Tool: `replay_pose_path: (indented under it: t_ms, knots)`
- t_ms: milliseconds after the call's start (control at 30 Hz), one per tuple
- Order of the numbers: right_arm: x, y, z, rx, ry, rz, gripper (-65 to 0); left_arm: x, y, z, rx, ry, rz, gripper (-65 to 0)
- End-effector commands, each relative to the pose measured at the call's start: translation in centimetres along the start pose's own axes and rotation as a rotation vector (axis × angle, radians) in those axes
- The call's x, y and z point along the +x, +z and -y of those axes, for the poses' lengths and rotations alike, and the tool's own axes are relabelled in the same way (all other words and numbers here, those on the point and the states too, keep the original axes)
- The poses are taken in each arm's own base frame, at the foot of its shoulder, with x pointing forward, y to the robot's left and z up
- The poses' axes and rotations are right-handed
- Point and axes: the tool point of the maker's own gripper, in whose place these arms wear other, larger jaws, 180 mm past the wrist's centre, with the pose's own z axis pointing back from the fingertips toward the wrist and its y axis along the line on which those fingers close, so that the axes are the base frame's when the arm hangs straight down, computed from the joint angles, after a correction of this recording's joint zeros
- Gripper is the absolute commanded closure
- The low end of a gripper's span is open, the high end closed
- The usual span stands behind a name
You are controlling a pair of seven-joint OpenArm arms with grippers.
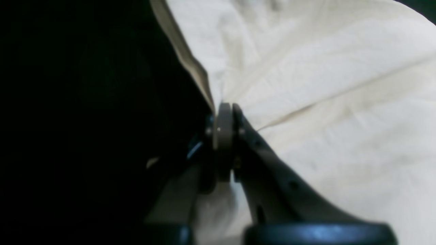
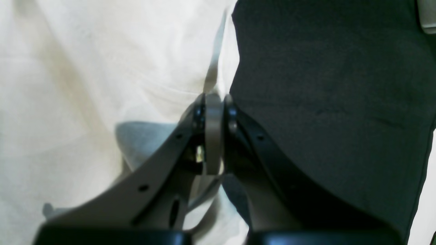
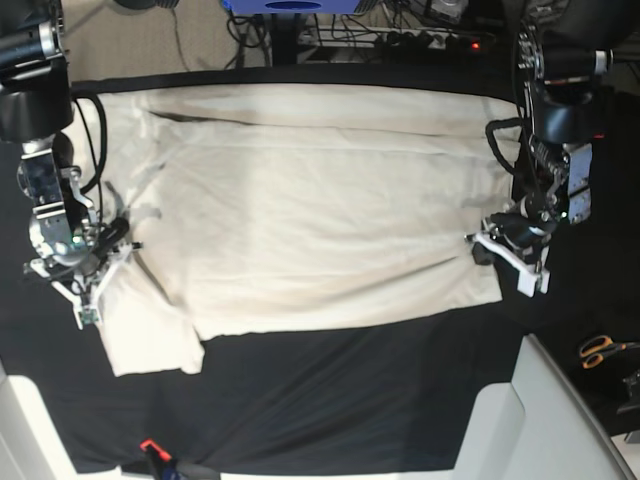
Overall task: Fold the T-shirt properly
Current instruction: 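Grasp the hem-side edge with the left gripper and hold both edges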
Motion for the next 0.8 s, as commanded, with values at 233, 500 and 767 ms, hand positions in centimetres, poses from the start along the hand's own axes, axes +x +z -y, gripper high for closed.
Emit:
replay_pose_path:
  t_ms: [233, 500, 767]
  knots:
    - [1.4, 0.2, 1.3, -0.028, 0.004, 0.041, -0.2, -1.7, 2.4, -4.3, 0.138, -0.021, -0.077, 0.0]
    - [1.3, 0.2, 1.3, -0.028, 0.004, 0.039, -0.2, -1.7, 2.4, -4.6, 0.162, -0.066, -0.089, -14.2]
    - [1.3, 0.2, 1.3, -0.028, 0.004, 0.039, -0.2, 0.4, 2.6, -5.2, 0.173, -0.071, -0.055, -48.5]
